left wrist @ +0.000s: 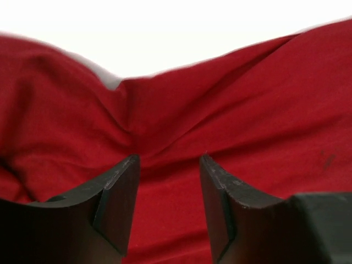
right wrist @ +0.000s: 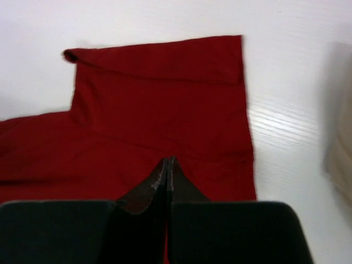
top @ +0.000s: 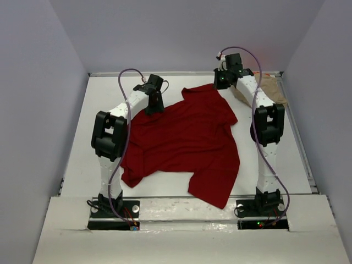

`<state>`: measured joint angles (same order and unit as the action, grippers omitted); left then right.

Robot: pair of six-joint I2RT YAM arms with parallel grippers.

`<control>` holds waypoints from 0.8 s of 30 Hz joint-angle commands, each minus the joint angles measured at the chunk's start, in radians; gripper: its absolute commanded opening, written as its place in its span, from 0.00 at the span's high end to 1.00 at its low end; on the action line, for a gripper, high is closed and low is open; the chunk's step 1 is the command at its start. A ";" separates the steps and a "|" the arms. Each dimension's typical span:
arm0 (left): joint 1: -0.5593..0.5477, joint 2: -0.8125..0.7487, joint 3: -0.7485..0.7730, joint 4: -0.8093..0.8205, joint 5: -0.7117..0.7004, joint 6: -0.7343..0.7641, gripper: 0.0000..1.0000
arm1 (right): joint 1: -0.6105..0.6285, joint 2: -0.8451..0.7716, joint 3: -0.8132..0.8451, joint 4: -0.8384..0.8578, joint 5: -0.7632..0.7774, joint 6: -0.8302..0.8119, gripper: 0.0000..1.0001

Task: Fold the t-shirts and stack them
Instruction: Flatten the tshirt out

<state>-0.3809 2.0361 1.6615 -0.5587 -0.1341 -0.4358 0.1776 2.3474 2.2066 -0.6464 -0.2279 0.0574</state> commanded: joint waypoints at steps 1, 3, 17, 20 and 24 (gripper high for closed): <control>0.039 -0.088 -0.034 -0.026 -0.042 -0.063 0.52 | 0.069 -0.129 -0.238 0.122 -0.071 0.015 1.00; 0.057 -0.090 -0.040 -0.027 -0.045 -0.070 0.60 | 0.082 -0.152 -0.292 0.134 -0.074 0.024 1.00; 0.146 0.073 0.164 -0.115 -0.032 -0.061 1.00 | 0.082 -0.175 -0.366 0.133 -0.074 -0.001 1.00; 0.149 0.099 0.187 -0.127 -0.016 -0.057 1.00 | 0.082 -0.189 -0.363 0.133 -0.065 -0.004 1.00; 0.163 0.107 0.181 -0.124 0.017 -0.064 1.00 | 0.082 -0.204 -0.361 0.133 -0.034 -0.005 1.00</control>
<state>-0.2287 2.1448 1.8111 -0.6411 -0.1436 -0.5060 0.2596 2.2135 1.8450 -0.5552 -0.2955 0.0666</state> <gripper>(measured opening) 0.014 0.010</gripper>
